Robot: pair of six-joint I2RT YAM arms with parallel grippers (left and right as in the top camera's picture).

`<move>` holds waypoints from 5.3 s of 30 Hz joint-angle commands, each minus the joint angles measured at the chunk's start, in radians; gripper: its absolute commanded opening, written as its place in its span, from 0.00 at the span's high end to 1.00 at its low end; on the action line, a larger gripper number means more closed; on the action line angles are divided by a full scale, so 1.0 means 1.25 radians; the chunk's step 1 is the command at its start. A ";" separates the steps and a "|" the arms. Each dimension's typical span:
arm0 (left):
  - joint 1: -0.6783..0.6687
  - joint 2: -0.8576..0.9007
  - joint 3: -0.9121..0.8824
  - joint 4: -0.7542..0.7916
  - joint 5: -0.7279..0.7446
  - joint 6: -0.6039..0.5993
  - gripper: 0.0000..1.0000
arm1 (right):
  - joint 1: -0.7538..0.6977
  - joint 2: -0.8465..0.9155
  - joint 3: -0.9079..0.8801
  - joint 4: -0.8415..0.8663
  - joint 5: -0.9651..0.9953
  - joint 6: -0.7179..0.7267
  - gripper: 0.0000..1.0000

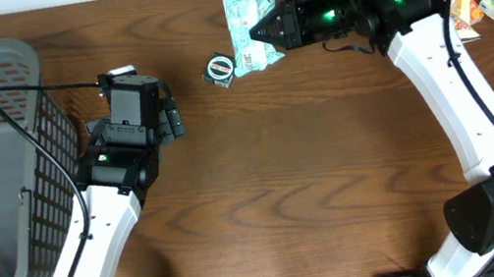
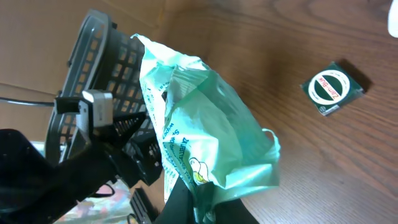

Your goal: Scan the item barcode

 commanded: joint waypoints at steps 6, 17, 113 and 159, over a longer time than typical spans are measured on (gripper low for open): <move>0.002 -0.004 0.003 0.000 -0.014 0.010 0.02 | 0.004 -0.011 0.005 -0.008 0.003 -0.018 0.99; 0.002 -0.004 0.003 0.000 -0.014 0.010 0.02 | 0.013 -0.011 0.003 -0.068 0.171 -0.021 0.99; 0.002 -0.004 0.003 0.000 -0.014 0.010 0.02 | 0.054 0.389 0.244 -0.202 0.506 -0.005 0.99; 0.002 -0.004 0.003 0.000 -0.014 0.010 0.02 | 0.093 0.474 0.253 0.461 0.771 -0.127 0.99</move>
